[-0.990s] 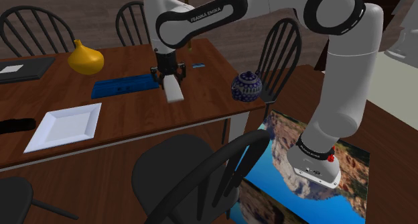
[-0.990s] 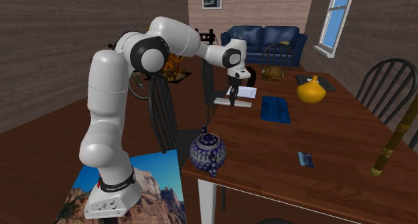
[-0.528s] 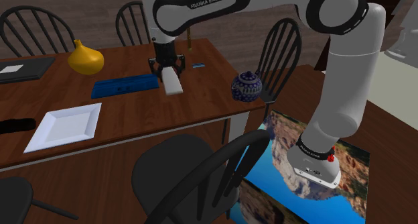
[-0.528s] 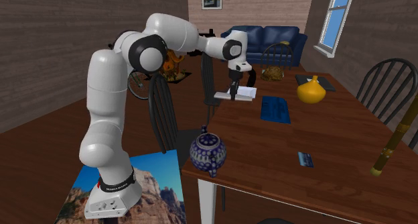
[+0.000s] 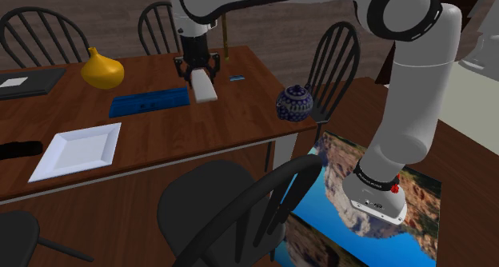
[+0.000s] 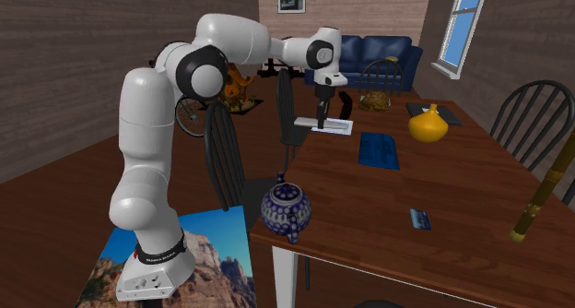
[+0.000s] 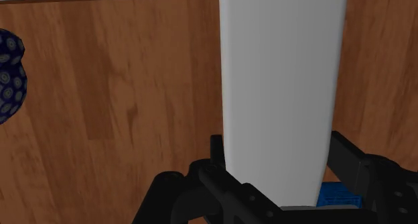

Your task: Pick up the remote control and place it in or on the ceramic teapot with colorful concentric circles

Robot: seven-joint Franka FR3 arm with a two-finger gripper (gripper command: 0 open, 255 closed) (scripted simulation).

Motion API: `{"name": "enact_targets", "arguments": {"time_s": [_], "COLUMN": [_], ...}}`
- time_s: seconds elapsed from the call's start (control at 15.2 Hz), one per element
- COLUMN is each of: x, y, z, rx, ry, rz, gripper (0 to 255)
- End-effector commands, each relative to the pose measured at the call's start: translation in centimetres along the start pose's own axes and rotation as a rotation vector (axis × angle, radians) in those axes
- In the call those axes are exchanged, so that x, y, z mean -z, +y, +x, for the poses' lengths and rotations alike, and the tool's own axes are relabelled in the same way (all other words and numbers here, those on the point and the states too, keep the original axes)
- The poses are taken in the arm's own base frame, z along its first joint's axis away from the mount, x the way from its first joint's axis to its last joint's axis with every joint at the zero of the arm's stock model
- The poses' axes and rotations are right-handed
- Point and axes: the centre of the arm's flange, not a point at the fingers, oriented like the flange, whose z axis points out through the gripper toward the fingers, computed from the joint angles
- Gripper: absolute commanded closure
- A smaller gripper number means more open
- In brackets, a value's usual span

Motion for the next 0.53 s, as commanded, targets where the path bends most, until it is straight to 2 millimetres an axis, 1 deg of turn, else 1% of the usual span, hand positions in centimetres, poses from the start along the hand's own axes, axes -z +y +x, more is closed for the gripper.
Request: {"name": "enact_targets", "arguments": {"time_s": [0.0, 0.26, 0.46], "x": [1.1, 3.1, 3.1], "y": [0.0, 0.0, 3.9], "z": [0.0, 0.0, -0.4], "rx": [0.0, 0.0, 0.0], "ry": [0.0, 0.0, 0.0], "rz": [0.0, 0.0, 0.0], "gripper": [255, 255, 255]}}
